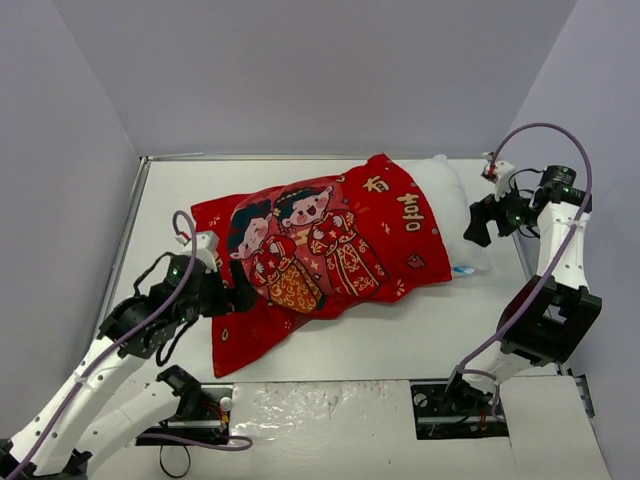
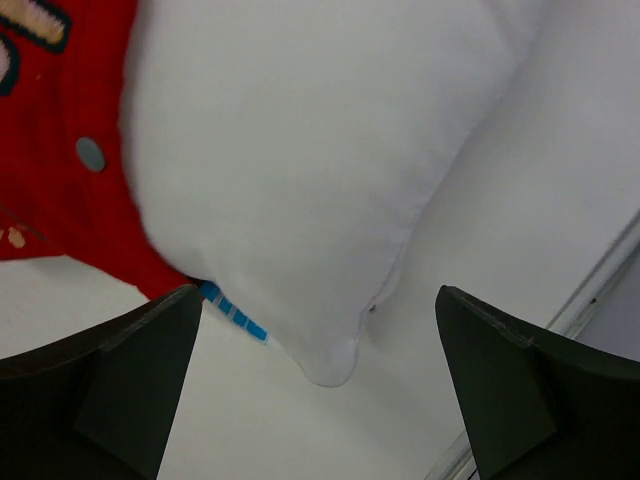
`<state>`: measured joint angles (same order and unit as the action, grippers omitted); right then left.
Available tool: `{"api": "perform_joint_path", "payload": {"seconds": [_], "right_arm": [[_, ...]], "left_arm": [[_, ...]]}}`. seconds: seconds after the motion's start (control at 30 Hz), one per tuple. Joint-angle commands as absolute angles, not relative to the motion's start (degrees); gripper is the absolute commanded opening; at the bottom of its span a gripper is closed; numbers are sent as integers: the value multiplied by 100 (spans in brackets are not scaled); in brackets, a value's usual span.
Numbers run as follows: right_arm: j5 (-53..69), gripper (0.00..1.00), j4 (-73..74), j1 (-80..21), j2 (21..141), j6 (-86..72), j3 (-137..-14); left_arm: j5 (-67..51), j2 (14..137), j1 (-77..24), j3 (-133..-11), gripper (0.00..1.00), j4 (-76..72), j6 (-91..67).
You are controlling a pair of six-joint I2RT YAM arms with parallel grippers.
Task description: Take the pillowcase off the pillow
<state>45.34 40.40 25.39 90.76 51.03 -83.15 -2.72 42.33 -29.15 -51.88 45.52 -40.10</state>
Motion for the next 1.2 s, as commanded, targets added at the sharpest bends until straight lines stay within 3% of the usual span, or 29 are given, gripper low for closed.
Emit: {"api": "perform_joint_path", "payload": {"seconds": [0.0,0.2,0.53,0.67,0.7,0.73,0.77,0.8,0.83,0.9,0.97,1.17], "right_arm": [[4728,100,5107,2461,9210,6392,-8200],[4949,99,3837,2470,9563,4215,-7709],[5018,97,3349,2268,9650,3990,-7515],[5027,79,3340,2040,9808,4008,-7479],[5045,64,3340,1996,9852,3982,-7479],[5062,56,3331,1926,9966,3947,-7488],[5150,39,3331,1899,10019,3868,-7497],[5185,31,3322,1890,10107,3824,-7506],[5229,25,3314,1872,10151,3736,-7541],[5247,7,3305,1872,10213,3630,-7593],[5282,0,3296,1942,10187,3534,-7655],[5326,0,3121,2486,9835,3261,-8093]], "left_arm": [[401,4201,-3689,-5046,94,4413,-3964],[1799,5684,-5369,-5097,94,3701,-3841],[3111,7128,-5572,-5098,100,2708,-3234],[3199,7066,-5555,-4668,74,1814,-3366],[3164,7058,-5537,-4502,58,1654,-3375],[3155,7049,-5485,-4439,47,1539,-3384],[3155,7049,-5441,-4386,37,1425,-3471],[3120,7023,-5371,-4264,15,1389,-3515],[3103,6944,-5205,-4202,6,1380,-3550],[3033,6786,-5002,-4105,2,1389,-3621],[2883,6383,-4633,-3991,2,1450,-3604],[2322,5143,-2985,-4166,2,1986,-3165]]}}
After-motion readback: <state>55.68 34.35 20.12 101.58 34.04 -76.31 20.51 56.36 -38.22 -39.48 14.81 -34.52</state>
